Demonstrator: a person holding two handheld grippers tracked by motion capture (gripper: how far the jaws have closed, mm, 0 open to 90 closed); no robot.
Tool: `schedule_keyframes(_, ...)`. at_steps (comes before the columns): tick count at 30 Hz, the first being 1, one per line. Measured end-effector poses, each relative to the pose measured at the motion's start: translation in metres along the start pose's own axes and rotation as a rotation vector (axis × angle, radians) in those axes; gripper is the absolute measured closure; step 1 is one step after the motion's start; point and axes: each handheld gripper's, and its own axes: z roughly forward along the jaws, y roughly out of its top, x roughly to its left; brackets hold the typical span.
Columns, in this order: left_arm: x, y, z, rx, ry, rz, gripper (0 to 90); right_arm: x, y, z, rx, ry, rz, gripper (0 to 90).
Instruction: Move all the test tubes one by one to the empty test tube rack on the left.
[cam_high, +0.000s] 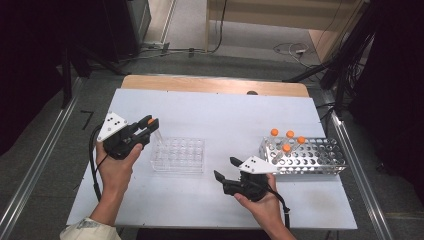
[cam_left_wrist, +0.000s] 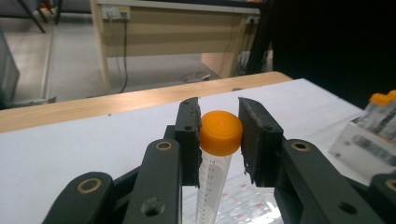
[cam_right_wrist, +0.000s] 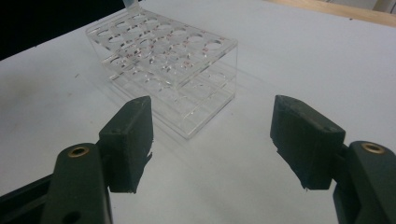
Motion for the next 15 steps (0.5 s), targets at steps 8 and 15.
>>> schedule_keyframes(8, 0.003, -0.005, 0.005, 0.013, 0.021, 0.009, 71.2, 0.0, 0.0, 0.0, 0.0, 0.0, -0.003, 28.8)
schedule_keyframes(15, 0.002, -0.017, 0.012, 0.062, 0.037, 0.035, 71.1, 0.0, 0.0, -0.001, 0.001, -0.002, 0.002, 28.8)
